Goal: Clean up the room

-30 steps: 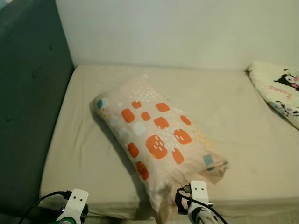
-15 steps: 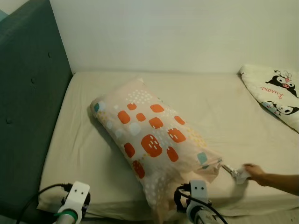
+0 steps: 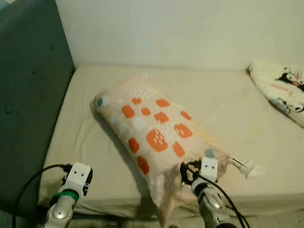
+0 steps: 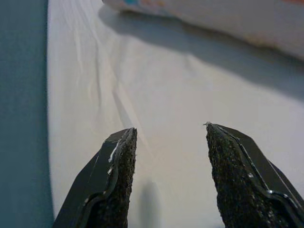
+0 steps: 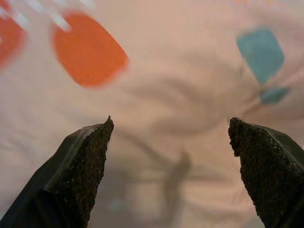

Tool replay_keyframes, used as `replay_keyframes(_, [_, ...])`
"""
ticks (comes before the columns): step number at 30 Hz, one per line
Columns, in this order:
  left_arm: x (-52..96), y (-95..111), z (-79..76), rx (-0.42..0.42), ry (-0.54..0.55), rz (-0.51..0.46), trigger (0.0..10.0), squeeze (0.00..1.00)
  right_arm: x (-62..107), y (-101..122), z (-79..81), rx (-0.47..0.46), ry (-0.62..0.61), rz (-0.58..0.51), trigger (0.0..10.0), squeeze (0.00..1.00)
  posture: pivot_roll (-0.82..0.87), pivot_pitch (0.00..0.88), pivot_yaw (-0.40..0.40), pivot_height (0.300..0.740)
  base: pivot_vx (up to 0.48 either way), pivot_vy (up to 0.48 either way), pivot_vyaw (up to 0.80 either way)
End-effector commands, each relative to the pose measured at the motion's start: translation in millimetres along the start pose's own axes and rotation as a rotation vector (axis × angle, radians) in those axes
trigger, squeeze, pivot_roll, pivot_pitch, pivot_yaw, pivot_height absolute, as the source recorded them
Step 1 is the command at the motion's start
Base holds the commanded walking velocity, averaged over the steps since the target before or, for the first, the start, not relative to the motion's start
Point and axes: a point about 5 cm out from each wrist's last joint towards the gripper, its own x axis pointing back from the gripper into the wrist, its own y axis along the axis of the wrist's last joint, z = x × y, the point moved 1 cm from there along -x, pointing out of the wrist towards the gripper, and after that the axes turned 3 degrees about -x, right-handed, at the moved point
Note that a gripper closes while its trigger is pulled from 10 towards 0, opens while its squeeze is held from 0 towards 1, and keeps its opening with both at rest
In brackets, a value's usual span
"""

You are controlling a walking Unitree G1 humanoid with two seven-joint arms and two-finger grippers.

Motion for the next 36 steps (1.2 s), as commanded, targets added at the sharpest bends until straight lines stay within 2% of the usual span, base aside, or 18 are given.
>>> replay_keyframes(1, [5.5,-10,-2.2,-0.003,-0.014,0.042,10.0,0.0,1.6,-2,-7.6,-0.013,-0.038,0.007,10.0,0.0,0.15,0.064,0.014,0.62,0.0,0.0,0.0])
replay_keyframes(7, [8.9,-12,-3.6,-0.008,-0.023,0.047,10.0,0.0,-6.2,33,-31.3,-0.074,-0.147,-0.135,10.0,0.0,0.16,0.075,0.016,0.59,0.0,0.0,0.0])
replay_keyframes(11, [10.4,-11,-3.8,-0.011,-0.025,0.046,10.0,0.0,-13.7,70,-41.5,-0.094,-0.148,-0.256,10.0,0.0,0.16,0.08,0.017,0.59,0.0,0.0,0.0])
replay_keyframes(16, [9.8,-8,-1.9,-0.009,-0.019,0.032,10.0,0.0,-18.2,87,-37.6,-0.097,-0.111,-0.309,10.0,0.0,0.16,0.086,0.019,0.59,0.0,0.0,0.0])
replay_keyframes(18, [5.8,3,3.3,0.005,-0.005,-0.002,10.0,0.0,-22.0,99,-34.6,-0.063,-0.143,-0.339,10.0,0.0,0.17,0.093,0.02,0.59,0.0,0.0,0.0])
replay_keyframes(20, [5.8,3,3.3,0.005,-0.005,-0.002,10.0,0.0,-22.0,99,-34.6,-0.063,-0.143,-0.339,10.0,0.0,0.17,0.093,0.02,0.59,0.0,0.0,0.0])
replay_keyframes(22, [1.5,12,7.5,0.032,-0.004,-0.027,10.0,0.0,-25.3,98,-30.3,0.007,-0.186,-0.308,10.0,0.0,0.17,0.096,0.023,0.59,0.0,0.0,0.0])
replay_keyframes(24, [-2.8,25,5.2,0.107,-0.075,-0.05,10.0,0.0,-28.9,87,-17.2,0.097,-0.183,-0.23,10.0,0.0,0.17,0.098,0.022,0.59,0.0,0.0,0.0])
replay_keyframes(25, [-2.8,25,5.2,0.107,-0.075,-0.05,10.0,0.0,-28.9,87,-17.2,0.097,-0.183,-0.23,10.0,0.0,0.17,0.098,0.022,0.59,0.0,0.0,0.0])
replay_keyframes(26, [-4.9,35,-1.6,0.16,-0.18,-0.063,10.0,0.0,-31.5,71,3.7,0.141,-0.111,-0.137,10.0,0.0,0.18,0.098,0.023,0.59,0.0,0.0,0.0])
replay_keyframes(27, [-5.6,39,-2.6,0.155,-0.199,-0.074,10.0,0.0,-32.1,64,16.5,0.153,-0.055,-0.101,10.0,0.0,0.18,0.097,0.022,0.59,0.0,0.0,0.0])
replay_keyframes(28, [-5.6,39,-2.6,0.155,-0.199,-0.074,10.0,0.0,-32.1,64,16.5,0.153,-0.055,-0.101,10.0,0.0,0.18,0.097,0.022,0.59,0.0,0.0,0.0])
replay_keyframes(29, [-6.5,41,-2.6,0.149,-0.207,-0.083,10.0,0.0,-32.1,57,29.9,0.172,0.005,-0.061,10.0,0.0,0.18,0.095,0.023,0.59,0.0,0.0,0.0])
replay_keyframes(33, [-5.1,49,9.9,0.183,-0.161,-0.114,10.0,0.0,-19.9,34,109.1,0.207,0.414,0.034,10.0,0.0,0.18,0.085,0.022,0.59,0.0,0.0,0.0])
replay_keyframes(34, [-5.1,49,9.9,0.183,-0.161,-0.114,10.0,0.0,-19.9,34,109.1,0.207,0.414,0.034,10.0,0.0,0.18,0.085,0.022,0.59,0.0,0.0,0.0])
replay_keyframes(35, [-1.6,50,12.2,0.182,-0.167,-0.12,10.0,0.0,-14.2,29,127.0,0.218,0.513,0.051,10.0,0.0,0.18,0.085,0.022,0.59,0.0,0.0,0.0])
replay_keyframes(36, [-1.6,50,12.2,0.182,-0.167,-0.12,10.0,0.0,-14.2,29,127.0,0.218,0.513,0.051,10.0,0.0,0.18,0.085,0.022,0.59,0.0,0.0,0.0])
